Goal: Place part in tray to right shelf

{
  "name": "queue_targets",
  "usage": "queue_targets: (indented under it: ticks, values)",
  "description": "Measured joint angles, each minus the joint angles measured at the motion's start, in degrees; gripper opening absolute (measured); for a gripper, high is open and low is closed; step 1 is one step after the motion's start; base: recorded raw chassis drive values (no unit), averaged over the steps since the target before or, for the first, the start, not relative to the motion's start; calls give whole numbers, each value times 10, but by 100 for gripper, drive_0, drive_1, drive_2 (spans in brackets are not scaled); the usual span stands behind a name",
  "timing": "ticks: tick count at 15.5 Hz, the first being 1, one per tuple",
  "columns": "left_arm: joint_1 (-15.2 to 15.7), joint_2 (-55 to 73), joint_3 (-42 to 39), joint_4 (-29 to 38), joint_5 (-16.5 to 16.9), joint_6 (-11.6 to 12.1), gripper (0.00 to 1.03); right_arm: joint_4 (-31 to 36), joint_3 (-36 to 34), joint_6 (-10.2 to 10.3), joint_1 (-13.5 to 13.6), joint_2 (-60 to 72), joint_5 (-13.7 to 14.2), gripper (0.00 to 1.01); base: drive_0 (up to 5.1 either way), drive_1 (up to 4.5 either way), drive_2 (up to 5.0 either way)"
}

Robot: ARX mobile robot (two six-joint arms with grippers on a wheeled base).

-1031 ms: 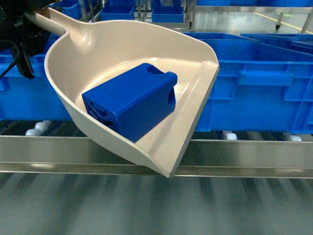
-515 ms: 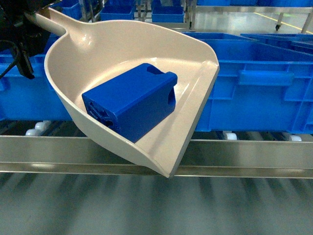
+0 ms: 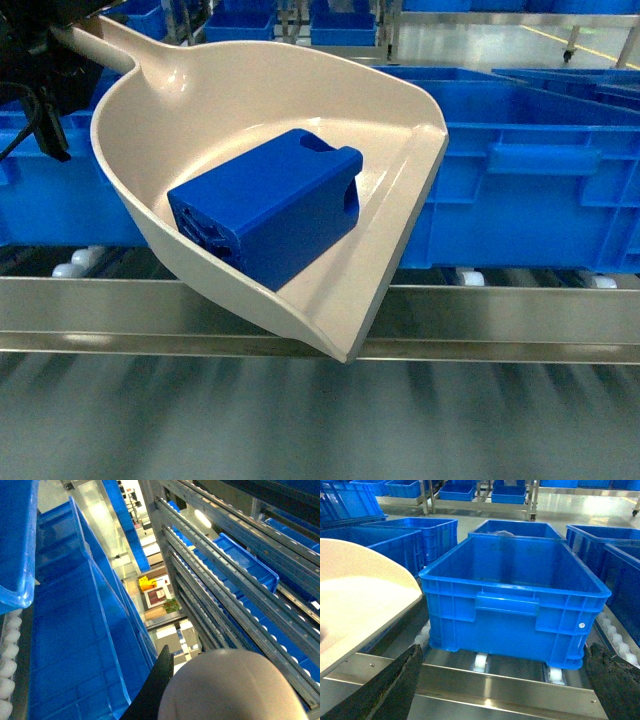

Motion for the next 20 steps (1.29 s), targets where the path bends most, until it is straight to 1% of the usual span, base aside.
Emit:
queue_targets:
  ticks: [6,7,8,9,10,12,13,14,15,16,17,18,19,20]
  values:
    - [0,0,0,0,0,0,12,0,0,0,0,0,0,98,0,0,0]
    - [-7,-31,7,-127,-50,-1,12,0,0,0,0,0,0,98,0,0,0]
    - [-10,-68,5,-206,-106,-1,12,-1,0,0,0,0,0,98,0,0,0]
    - [-10,-94,5,-223,-111,-1,12,0,0,0,0,0,0,98,0,0,0]
    - [-9,-102,5,-209,-110,-8,12,0,0,0,0,0,0,98,0,0,0]
    - [5,-102,4,-193,-101,-13,12,0,0,0,0,0,0,98,0,0,0]
    - [17,-110,4,-189,-101,-15,12,0,0,0,0,0,0,98,0,0,0]
    - [36,-121,13,-193,-102,-15,12,0,0,0,0,0,0,98,0,0,0]
    - [60,-129,34,-200,-114,-14,12,0,0,0,0,0,0,98,0,0,0]
    - [87,-132,62,-208,-131,-10,12,0,0,0,0,0,0,98,0,0,0]
    - [111,-129,95,-233,-150,2,12,0,0,0,0,0,0,98,0,0,0]
    - [131,-115,131,-254,-175,19,12,0,0,0,0,0,0,98,0,0,0]
    - [144,-88,182,-285,-211,45,12,0,0,0,0,0,0,98,0,0,0]
    - [146,-58,232,-314,-241,75,12,0,0,0,0,0,0,98,0,0,0]
